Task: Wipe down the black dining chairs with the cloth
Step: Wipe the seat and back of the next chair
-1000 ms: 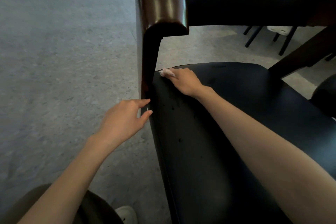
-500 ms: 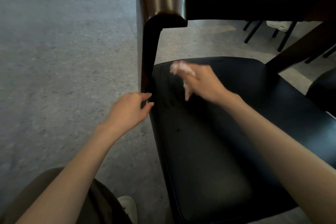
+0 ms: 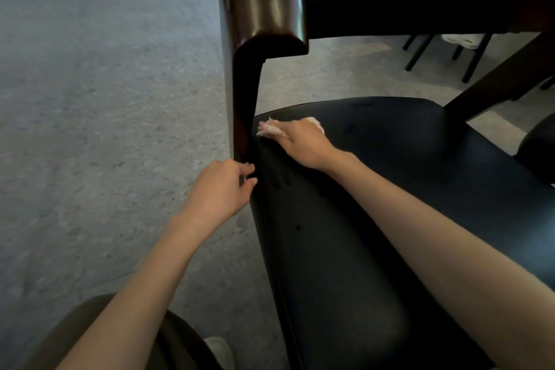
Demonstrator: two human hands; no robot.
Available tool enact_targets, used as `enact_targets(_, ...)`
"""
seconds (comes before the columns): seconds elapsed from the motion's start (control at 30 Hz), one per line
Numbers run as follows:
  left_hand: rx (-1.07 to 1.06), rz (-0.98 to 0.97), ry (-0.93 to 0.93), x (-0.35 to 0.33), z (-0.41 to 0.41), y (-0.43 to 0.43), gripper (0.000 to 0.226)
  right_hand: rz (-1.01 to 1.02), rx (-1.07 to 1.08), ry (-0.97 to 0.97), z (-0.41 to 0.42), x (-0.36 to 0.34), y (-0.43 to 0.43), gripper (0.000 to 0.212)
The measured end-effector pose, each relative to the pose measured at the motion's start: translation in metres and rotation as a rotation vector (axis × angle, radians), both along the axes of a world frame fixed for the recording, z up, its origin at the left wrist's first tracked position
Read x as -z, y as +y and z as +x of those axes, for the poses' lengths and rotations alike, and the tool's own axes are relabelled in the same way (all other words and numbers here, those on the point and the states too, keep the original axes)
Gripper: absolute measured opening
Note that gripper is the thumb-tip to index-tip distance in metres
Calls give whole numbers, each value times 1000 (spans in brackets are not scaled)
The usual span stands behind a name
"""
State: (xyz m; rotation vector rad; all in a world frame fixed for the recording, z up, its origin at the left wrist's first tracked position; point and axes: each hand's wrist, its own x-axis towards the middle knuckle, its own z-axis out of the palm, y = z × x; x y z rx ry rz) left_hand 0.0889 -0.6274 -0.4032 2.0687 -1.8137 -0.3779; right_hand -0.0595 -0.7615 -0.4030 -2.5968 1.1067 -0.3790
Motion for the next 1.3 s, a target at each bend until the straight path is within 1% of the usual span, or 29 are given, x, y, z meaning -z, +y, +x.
enact_targets(0.1, -8, 11, -9, -2, -2, 4, 40, 28, -101, -8, -18, 6, 31, 37)
enact_targets(0.17, 4, 10, 24, 1, 0, 9, 41, 97, -121, -32, -32, 5, 55, 40)
enact_targets(0.27, 31, -13, 76, 7, -1, 15, 44, 185, -126, -39, -54, -2, 104, 53)
enact_targets(0.3, 32, -30, 86, 9, -3, 17, 44, 200, -126, -42, -62, -5, 121, 51)
enact_targets(0.37, 45, -82, 123, 10, -8, 20, 43, 226, -139, -41, -79, -14, 153, 38)
enact_targets(0.43, 65, -127, 136, 11, -12, 22, 42, 244, -155, -65, -89, -25, 168, 30)
enact_targets(0.5, 68, -153, 102, 12, -15, 22, 40, 314, -110, -156, -93, -38, 165, 29)
enact_targets(0.53, 61, -162, 90, 13, -16, 22, 40, 343, -50, -248, -92, -44, 155, 29)
enact_targets(0.6, 48, -177, 81, 13, -18, 22, 39, 257, 103, -428, -88, -56, 130, 29)
enact_targets(0.63, 47, -185, 76, 13, -19, 22, 39, 204, 155, -442, -84, -58, 116, 27)
enact_targets(0.67, 46, -190, 72, 13, -20, 22, 39, 174, 172, -385, -79, -56, 104, 24)
enact_targets(0.7, 43, -193, 73, 13, -21, 23, 39, 147, 175, -251, -73, -49, 94, 26)
enact_targets(0.77, 28, -191, 93, 12, -22, 23, 39, 78, 179, 81, -64, -25, 84, 42)
enact_targets(0.8, 21, -188, 101, 11, -23, 23, 39, 44, 188, 138, -62, -14, 84, 47)
enact_targets(0.83, 19, -185, 105, 11, -23, 23, 39, 17, 196, 141, -62, -8, 89, 49)
enact_targets(0.9, 23, -186, 115, 11, -23, 23, 39, 5, 186, 92, -65, -5, 103, 49)
enact_targets(1.0, 43, -196, 137, 12, -21, 23, 38, 19, 67, 8, -77, -5, 141, 54)
enact_targets(1.03, 43, -202, 141, 13, -20, 23, 38, 30, 16, -18, -82, -6, 158, 53)
enact_targets(1.1, 42, -213, 147, 13, -20, 23, 38, 63, -72, -13, -93, -8, 188, 44)
enact_targets(1.17, 45, -220, 152, 15, -21, 22, 38, 109, -152, -24, -103, -13, 209, 43)
enact_targets(1.2, 47, -225, 148, 15, -22, 22, 37, 162, -164, -69, -107, -16, 213, 42)
enact_targets(1.23, 50, -231, 135, 16, -23, 22, 38, 206, -152, -164, -109, -21, 213, 41)
enact_targets(1.3, 60, -248, 115, 14, -27, 21, 40, 202, -46, -425, -120, -32, 199, 41)
